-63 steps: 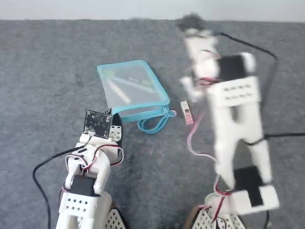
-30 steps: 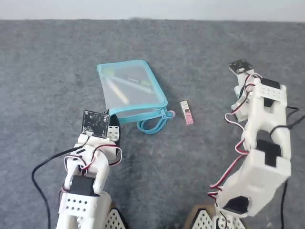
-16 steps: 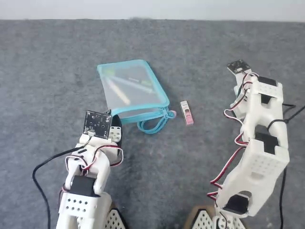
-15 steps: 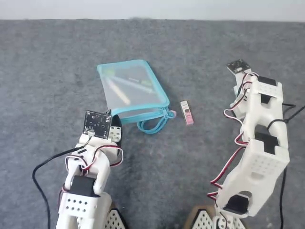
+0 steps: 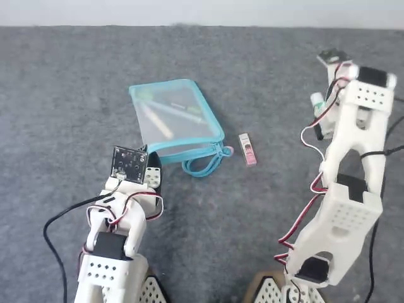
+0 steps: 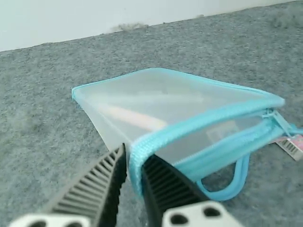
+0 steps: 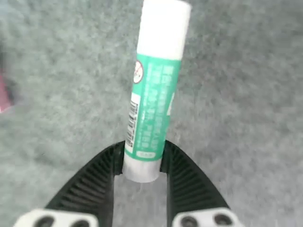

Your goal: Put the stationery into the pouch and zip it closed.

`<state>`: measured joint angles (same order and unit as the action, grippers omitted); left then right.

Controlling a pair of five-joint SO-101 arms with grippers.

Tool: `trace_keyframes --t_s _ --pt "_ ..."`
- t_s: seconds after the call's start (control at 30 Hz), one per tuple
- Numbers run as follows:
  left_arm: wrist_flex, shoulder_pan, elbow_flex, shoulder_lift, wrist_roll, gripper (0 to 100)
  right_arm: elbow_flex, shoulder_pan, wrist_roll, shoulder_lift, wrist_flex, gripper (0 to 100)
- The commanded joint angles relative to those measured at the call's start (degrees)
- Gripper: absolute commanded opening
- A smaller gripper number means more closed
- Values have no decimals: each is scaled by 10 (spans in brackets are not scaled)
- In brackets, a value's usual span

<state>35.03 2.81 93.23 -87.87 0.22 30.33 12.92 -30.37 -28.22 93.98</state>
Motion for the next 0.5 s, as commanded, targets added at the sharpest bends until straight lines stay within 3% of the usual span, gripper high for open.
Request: trace_keyframes --t_s 0.0,0.2,0.47 --pt "-4 6 -7 -1 -8 10 87 -44 11 58 93 8" --pt "-4 3 -6 -1 -9 10 -32 -121 40 233 90 7" --pt "-4 3 -6 -1 -19 10 -359 -351 28 513 87 7"
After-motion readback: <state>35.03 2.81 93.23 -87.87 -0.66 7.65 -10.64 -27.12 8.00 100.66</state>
